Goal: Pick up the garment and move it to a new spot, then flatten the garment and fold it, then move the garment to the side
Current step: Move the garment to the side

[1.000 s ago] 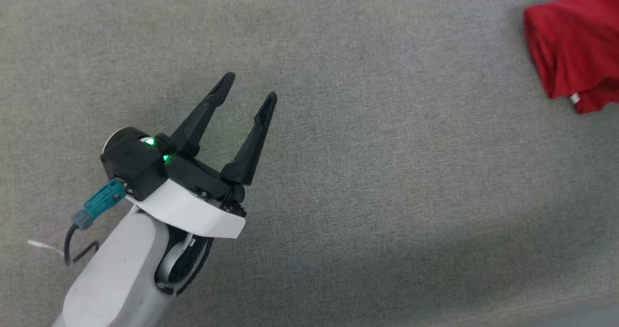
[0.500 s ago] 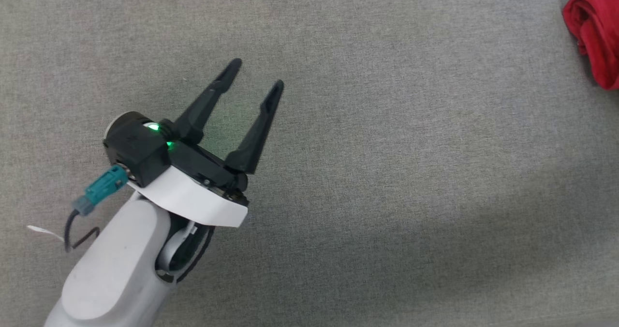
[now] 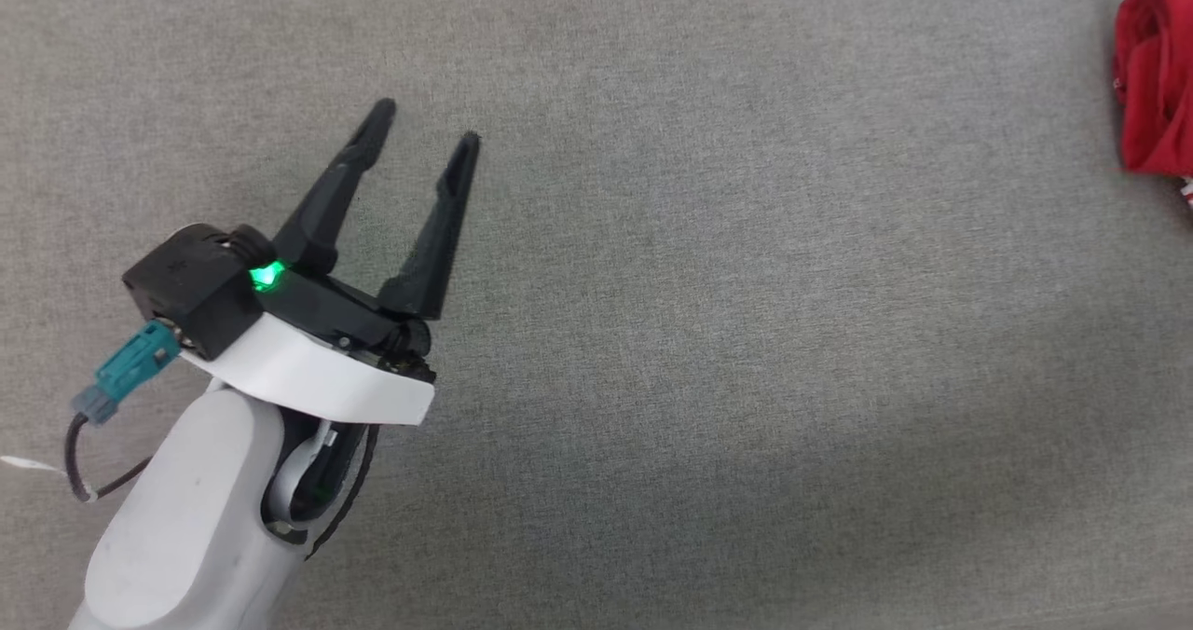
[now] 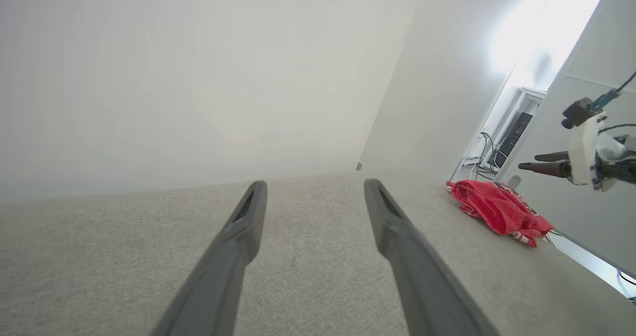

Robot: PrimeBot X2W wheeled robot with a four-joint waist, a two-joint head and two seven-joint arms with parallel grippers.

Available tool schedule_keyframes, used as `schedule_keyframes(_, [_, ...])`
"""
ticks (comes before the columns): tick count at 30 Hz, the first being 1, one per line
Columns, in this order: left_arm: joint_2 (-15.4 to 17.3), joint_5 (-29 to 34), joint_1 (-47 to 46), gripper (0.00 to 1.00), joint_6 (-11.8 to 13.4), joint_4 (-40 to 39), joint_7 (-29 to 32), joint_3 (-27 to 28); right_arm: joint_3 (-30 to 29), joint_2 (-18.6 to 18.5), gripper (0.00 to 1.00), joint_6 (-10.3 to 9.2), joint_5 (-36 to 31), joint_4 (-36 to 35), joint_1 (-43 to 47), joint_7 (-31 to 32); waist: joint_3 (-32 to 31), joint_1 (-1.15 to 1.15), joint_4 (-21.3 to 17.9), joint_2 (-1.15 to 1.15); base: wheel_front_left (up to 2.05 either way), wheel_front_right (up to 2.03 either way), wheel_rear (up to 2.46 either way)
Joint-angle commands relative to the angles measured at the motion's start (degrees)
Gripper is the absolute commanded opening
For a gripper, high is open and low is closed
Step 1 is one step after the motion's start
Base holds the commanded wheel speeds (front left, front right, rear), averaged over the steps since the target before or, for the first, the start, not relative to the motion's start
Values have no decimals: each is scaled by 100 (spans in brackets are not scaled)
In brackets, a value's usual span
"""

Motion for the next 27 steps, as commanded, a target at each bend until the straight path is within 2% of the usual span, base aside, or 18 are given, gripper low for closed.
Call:
schedule_keyframes(1, [-16, 82, 87, 100, -20, 10, -27, 81, -1, 55, 100, -4, 8, 22, -63, -73, -58, 0, -2, 0, 0, 0, 0])
schedule_keyframes(11, [-168, 170, 457, 100, -19, 107, -28, 643, 376, 483, 100, -4, 392, -159, 156, -597, -459, 0, 36, 0, 0, 0, 0])
schedule_keyframes(27, [-462, 533, 1438, 100, -19, -4, -28, 1644, 1549, 972, 100, -4, 1344, -1151, 1276, -1654, -1218, 0, 191, 0, 0, 0, 0])
